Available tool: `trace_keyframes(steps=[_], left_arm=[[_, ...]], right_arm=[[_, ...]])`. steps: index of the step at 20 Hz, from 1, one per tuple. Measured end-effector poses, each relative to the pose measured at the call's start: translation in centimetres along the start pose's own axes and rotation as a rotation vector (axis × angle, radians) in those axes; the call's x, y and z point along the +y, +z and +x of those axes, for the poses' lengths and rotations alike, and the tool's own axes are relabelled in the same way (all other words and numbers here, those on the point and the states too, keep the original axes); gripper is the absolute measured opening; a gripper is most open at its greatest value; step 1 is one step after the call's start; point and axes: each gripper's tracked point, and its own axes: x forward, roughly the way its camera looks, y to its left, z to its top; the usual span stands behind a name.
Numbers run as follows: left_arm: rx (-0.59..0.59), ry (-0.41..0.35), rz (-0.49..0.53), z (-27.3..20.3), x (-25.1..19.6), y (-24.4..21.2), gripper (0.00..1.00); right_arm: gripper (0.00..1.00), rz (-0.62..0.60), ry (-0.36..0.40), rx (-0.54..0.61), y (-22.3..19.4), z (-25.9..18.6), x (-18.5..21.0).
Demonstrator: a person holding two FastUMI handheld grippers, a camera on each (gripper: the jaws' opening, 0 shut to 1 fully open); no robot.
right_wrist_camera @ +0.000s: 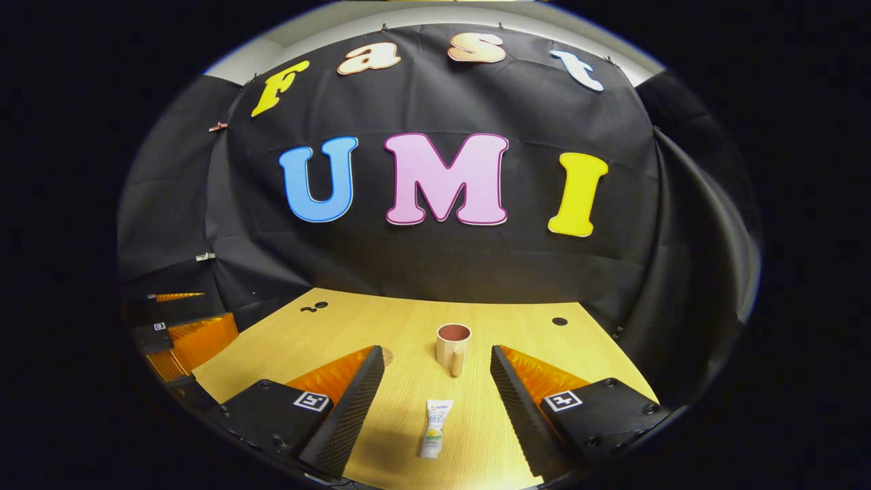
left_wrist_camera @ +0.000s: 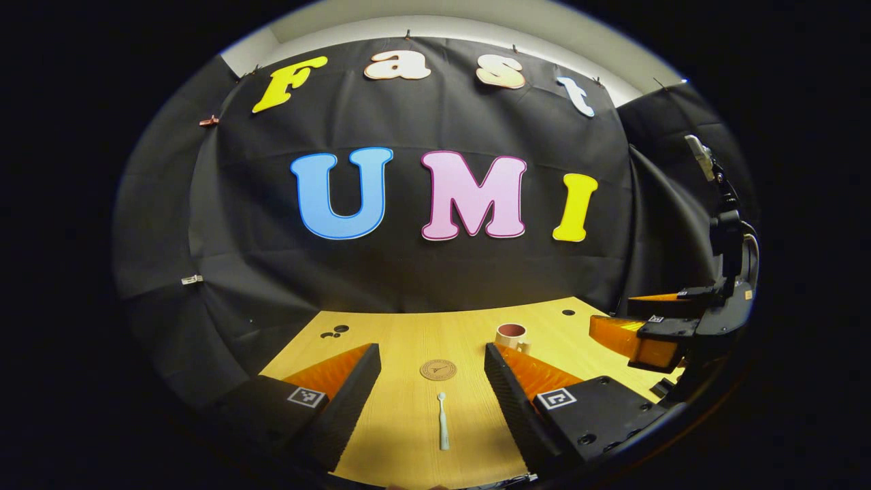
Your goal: Put the toothbrush and toothpaste on the desktop into the cup, then pick up the cup and place it on the coaster on the desktop.
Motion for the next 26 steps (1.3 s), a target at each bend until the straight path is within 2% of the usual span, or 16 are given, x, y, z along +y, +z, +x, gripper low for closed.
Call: trace_keyframes(steps=[4, 12, 18, 22, 26], left_arm=[[0.009, 0.011, 0.005, 0.1, 0.3, -0.3, 0.97], [0.056, 0.062, -0.008, 0.5, 1.2, -2.2, 0.97], [0.123, 0.156, -0.033, 1.0, 2.8, -4.4, 0.97], [0.176, 0.215, -0.042, 1.5, 3.5, -6.4, 0.97], [0.243, 0.265, -0.024, 1.9, 3.7, -8.6, 0.97]], right_arm=[[0.97, 0.012, 0.007, 0.045, -1.3, 0.6, -0.1], [0.97, 0.062, 0.003, 0.229, -5.8, 3.7, -1.0], [0.97, 0.066, 0.073, 0.371, -9.2, 6.3, 0.6], [0.97, 0.055, 0.092, 0.48, -12.5, 7.9, 0.5], [0.98, 0.059, 0.116, 0.628, -16.3, 8.8, 0.8]])
